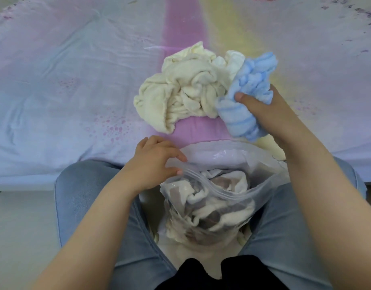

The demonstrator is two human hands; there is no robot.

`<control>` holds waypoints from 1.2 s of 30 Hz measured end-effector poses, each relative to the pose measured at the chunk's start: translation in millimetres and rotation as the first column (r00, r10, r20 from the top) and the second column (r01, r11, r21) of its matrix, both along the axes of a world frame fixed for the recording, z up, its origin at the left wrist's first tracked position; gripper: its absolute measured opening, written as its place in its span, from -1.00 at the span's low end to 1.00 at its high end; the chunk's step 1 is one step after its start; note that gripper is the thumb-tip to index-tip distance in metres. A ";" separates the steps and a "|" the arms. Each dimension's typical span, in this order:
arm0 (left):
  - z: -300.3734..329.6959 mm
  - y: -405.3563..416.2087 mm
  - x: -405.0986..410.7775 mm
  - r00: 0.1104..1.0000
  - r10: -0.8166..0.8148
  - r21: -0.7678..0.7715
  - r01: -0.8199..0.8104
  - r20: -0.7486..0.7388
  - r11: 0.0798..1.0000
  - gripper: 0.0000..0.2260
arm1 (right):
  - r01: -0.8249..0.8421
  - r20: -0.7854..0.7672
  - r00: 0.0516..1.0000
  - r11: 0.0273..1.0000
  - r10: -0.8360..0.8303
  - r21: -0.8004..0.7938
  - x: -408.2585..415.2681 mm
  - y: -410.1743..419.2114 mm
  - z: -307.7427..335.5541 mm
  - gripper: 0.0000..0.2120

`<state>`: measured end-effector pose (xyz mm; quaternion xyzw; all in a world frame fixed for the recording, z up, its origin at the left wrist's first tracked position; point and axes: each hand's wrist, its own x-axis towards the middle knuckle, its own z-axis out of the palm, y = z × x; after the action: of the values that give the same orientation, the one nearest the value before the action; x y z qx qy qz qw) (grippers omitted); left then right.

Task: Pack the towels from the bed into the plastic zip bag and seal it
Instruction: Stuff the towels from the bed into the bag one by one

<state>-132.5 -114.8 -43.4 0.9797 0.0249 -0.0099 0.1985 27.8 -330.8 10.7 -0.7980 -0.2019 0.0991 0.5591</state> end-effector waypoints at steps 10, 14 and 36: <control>7.2 3.7 -14.8 0.989 -0.128 -0.276 0.103 -0.075 0.956 -0.83 | -0.590 -0.389 0.805 0.526 0.449 -0.613 -50.8 13.8 -19.3 -0.54; 6.6 4.5 -19.8 0.989 -0.120 -0.321 0.087 -0.085 0.943 -0.84 | -0.489 -0.415 0.734 -0.006 0.538 -0.873 -67.7 21.7 -68.3 -0.66; 6.6 5.4 -16.5 0.980 -0.124 -0.427 0.047 -0.154 0.903 -0.91 | -0.130 0.171 0.973 0.979 0.156 -0.154 -4.3 65.9 1.6 -0.89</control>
<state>-149.0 -109.4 -36.8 0.9091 -0.0033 -0.1111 0.4015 23.5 -264.8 12.3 -0.8249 -0.3016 0.0801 0.4714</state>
